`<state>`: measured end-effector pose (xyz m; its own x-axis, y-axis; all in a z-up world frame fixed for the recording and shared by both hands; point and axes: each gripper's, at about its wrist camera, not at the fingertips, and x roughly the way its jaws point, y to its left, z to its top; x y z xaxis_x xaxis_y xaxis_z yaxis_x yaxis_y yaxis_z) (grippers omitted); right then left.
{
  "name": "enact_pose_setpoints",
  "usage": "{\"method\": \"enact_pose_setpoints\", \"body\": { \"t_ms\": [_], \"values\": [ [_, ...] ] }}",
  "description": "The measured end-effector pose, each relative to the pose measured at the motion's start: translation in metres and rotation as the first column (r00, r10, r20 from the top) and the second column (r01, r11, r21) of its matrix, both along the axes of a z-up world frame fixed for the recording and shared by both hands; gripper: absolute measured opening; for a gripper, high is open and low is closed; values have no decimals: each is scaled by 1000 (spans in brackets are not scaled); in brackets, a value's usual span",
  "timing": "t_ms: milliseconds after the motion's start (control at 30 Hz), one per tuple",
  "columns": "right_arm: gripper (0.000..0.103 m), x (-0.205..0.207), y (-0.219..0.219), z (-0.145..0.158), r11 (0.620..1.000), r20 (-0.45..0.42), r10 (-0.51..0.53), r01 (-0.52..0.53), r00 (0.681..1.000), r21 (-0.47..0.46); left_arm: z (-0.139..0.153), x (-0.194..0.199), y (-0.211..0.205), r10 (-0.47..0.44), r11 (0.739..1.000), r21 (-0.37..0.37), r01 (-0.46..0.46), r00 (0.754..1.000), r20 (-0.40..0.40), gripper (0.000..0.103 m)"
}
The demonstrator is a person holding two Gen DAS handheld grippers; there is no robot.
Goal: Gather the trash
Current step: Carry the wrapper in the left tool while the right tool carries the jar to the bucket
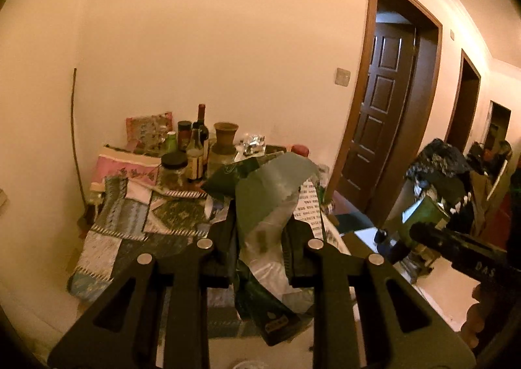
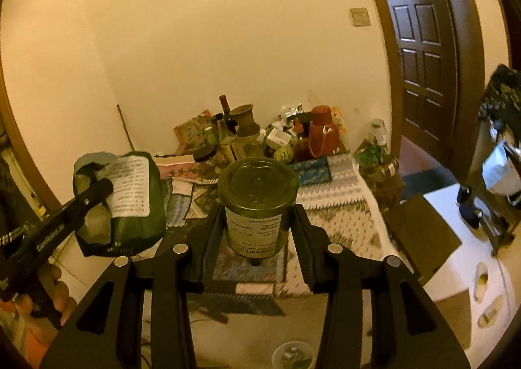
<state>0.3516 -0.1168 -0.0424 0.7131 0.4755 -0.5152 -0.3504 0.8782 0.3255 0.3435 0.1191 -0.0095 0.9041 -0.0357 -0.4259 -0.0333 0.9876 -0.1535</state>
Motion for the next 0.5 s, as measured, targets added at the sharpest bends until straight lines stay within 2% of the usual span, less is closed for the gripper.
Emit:
{"method": "enact_pose_setpoints", "body": {
  "t_ms": [267, 500],
  "values": [
    [39, -68, 10, -12, 999, -37, -33, 33, 999, 0, -20, -82, 20, -16, 1000, 23, 17, 999, -52, 22],
    [39, -101, 13, -22, 998, -94, -61, 59, 994, -26, -39, -108, 25, -48, 999, 0, 48, 993, -105, 22]
  ]
}}
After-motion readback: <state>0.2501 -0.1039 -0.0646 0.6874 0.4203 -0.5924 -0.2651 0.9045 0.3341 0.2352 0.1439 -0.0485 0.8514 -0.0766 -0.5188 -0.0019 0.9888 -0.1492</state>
